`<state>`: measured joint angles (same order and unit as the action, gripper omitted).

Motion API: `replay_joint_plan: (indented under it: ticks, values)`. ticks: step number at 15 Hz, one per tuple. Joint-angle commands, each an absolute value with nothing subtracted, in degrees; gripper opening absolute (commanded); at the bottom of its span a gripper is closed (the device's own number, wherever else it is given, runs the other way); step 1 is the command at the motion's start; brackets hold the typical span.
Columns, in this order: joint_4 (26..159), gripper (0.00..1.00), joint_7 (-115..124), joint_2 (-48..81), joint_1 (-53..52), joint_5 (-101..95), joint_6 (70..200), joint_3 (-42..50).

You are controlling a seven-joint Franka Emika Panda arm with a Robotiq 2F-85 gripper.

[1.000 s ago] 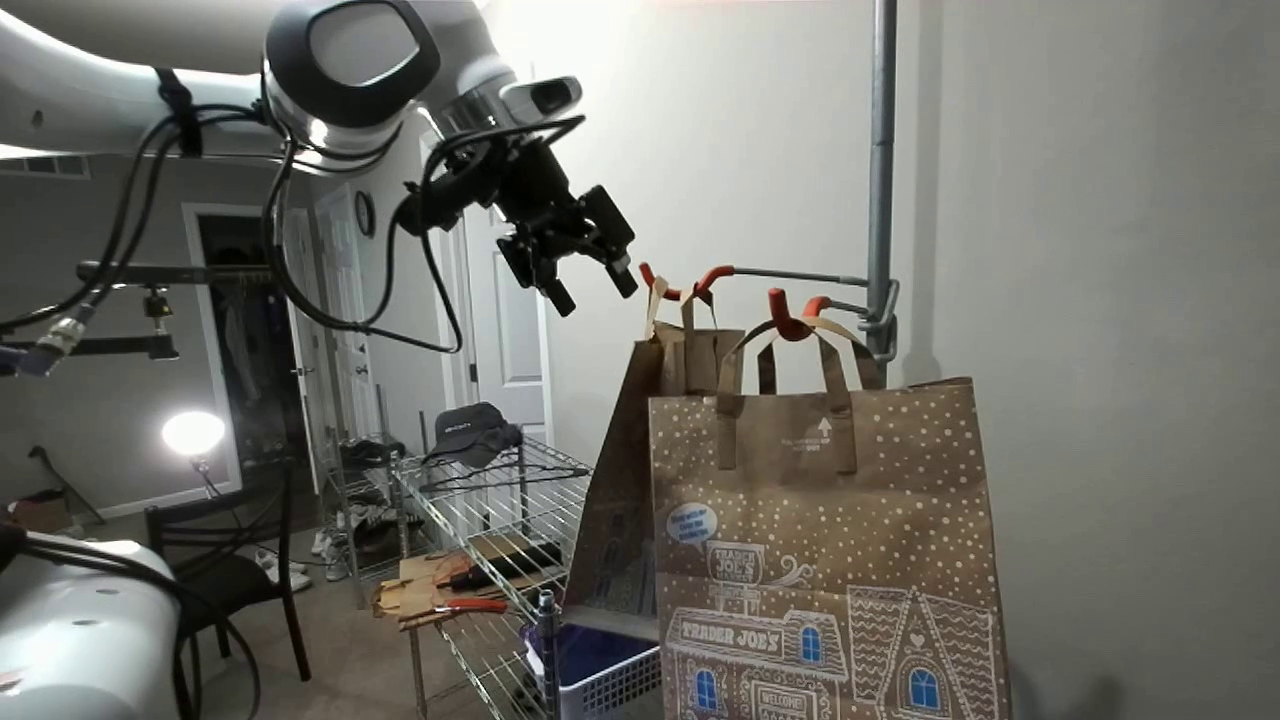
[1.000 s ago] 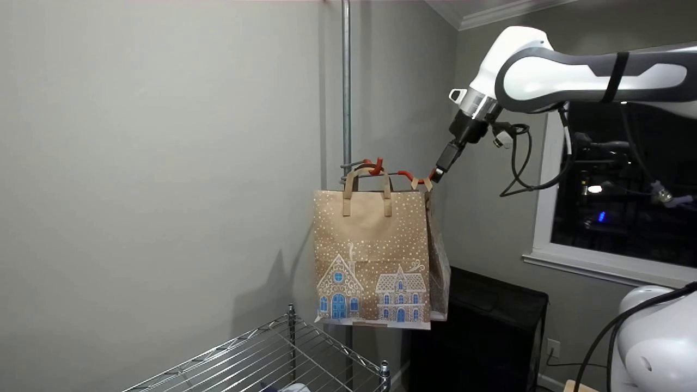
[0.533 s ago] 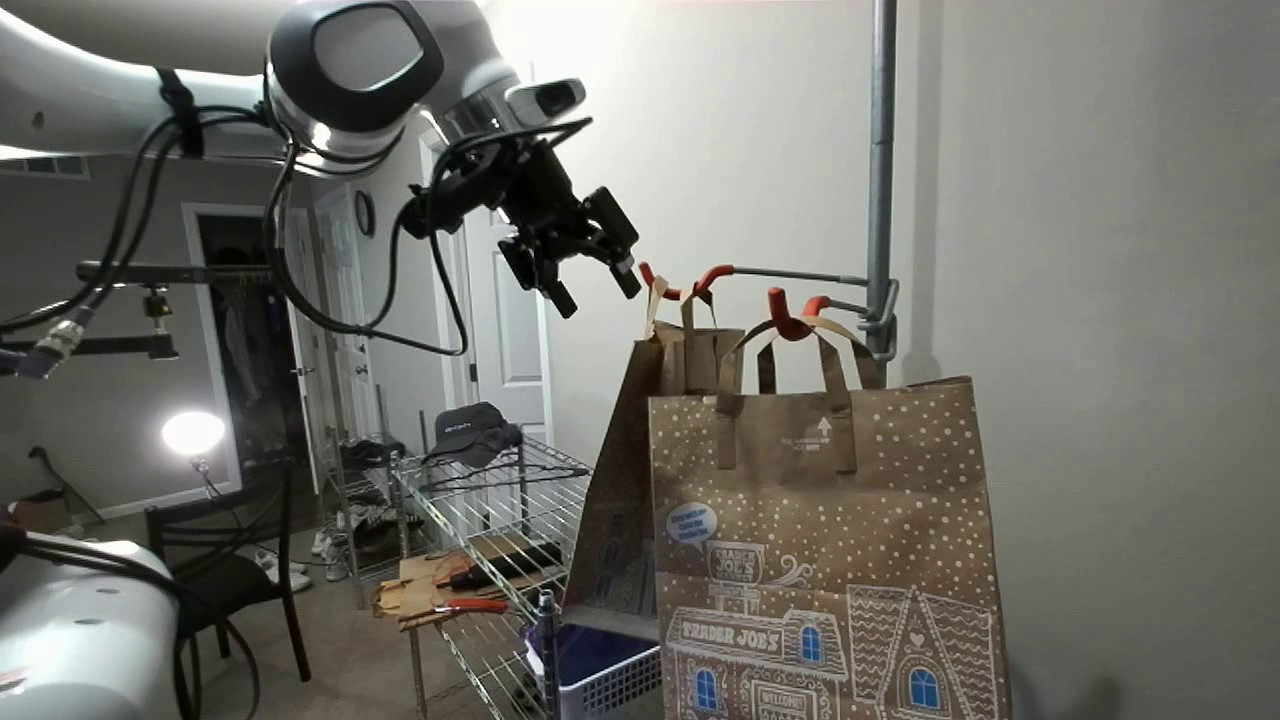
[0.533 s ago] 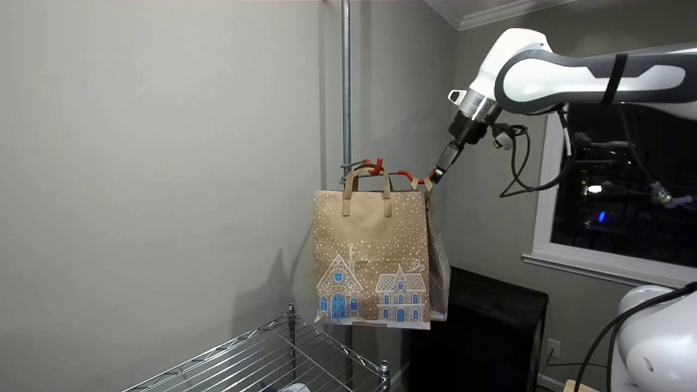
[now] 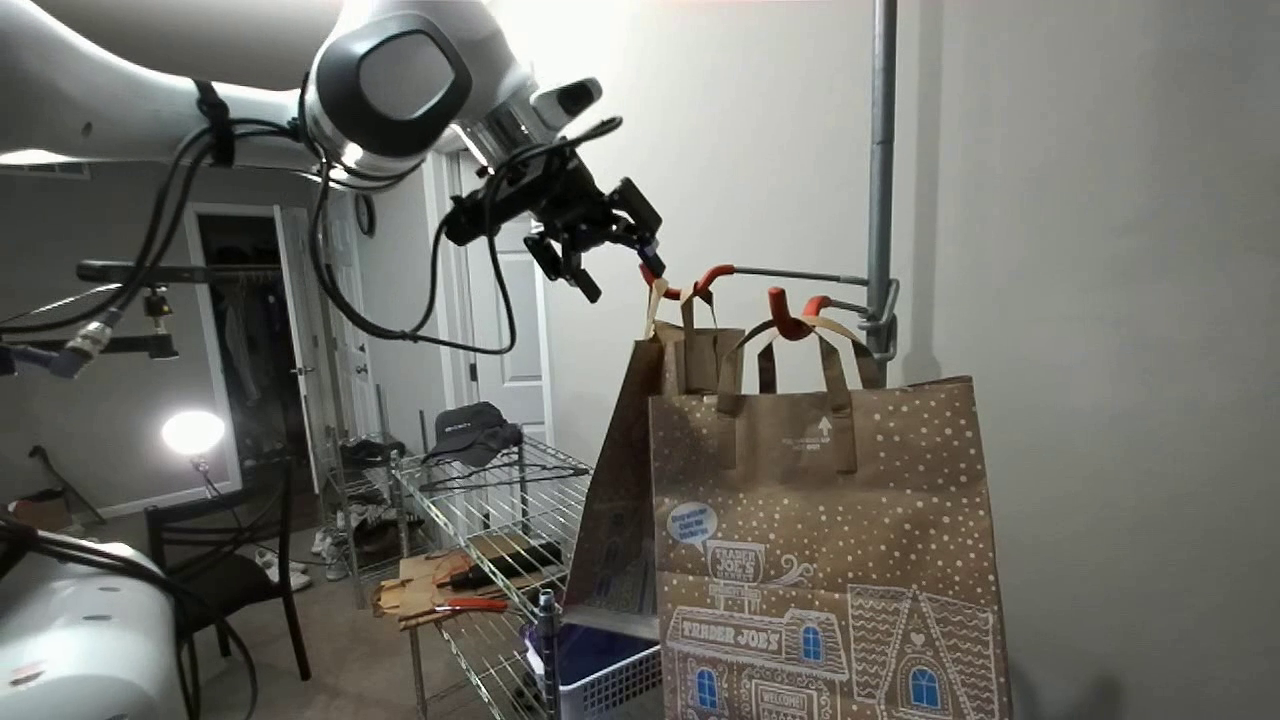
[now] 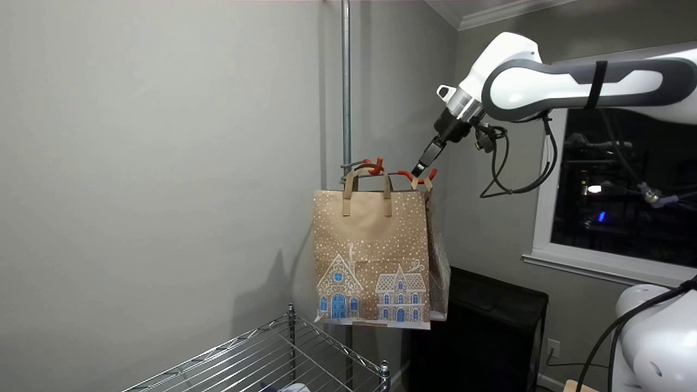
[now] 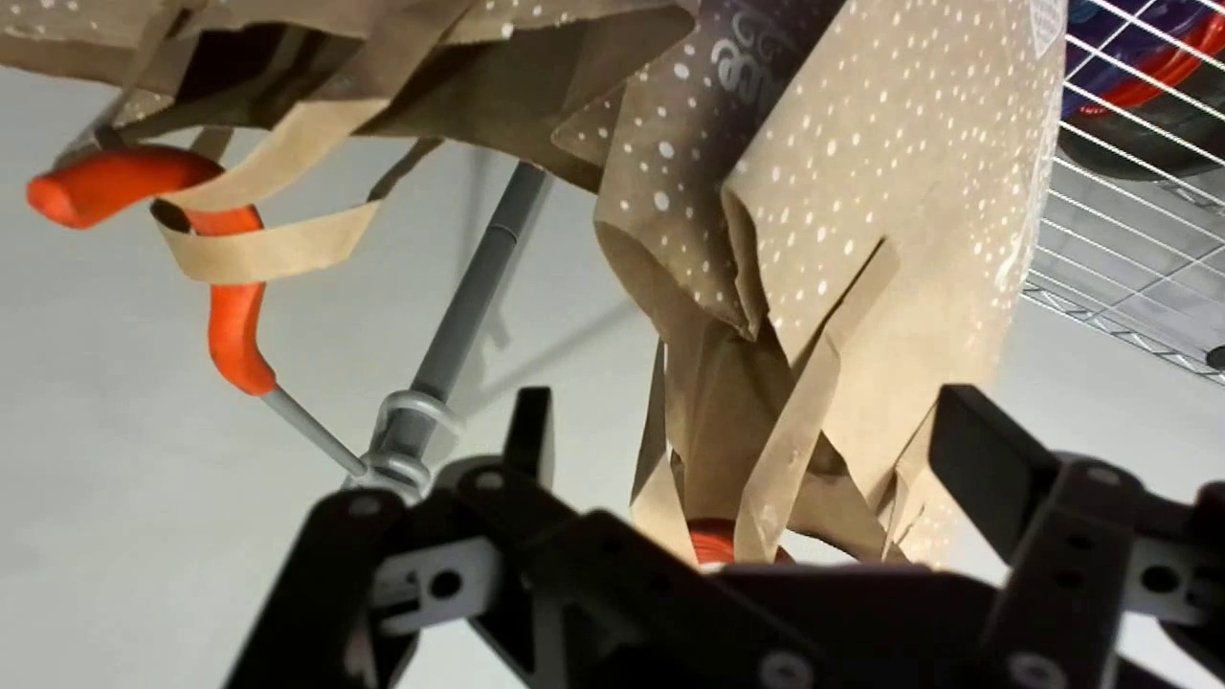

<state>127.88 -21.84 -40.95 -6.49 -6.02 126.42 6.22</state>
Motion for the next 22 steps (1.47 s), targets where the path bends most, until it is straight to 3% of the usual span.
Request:
replay_joint_plan:
  ticks: [1, 7, 17, 22]
  values:
    - [127.93, 1.0, -29.11, -36.07, -10.57, -2.11, 132.91, 11.14]
    - [127.15, 1.0, -50.2, -32.98, -18.56, 10.12, 139.62, 21.29]
    - [122.75, 1.0, -70.12, -31.16, -21.37, 29.45, 131.12, 26.95]
    - [117.91, 1.0, -72.72, -26.27, -18.53, 34.31, 123.58, 25.49]
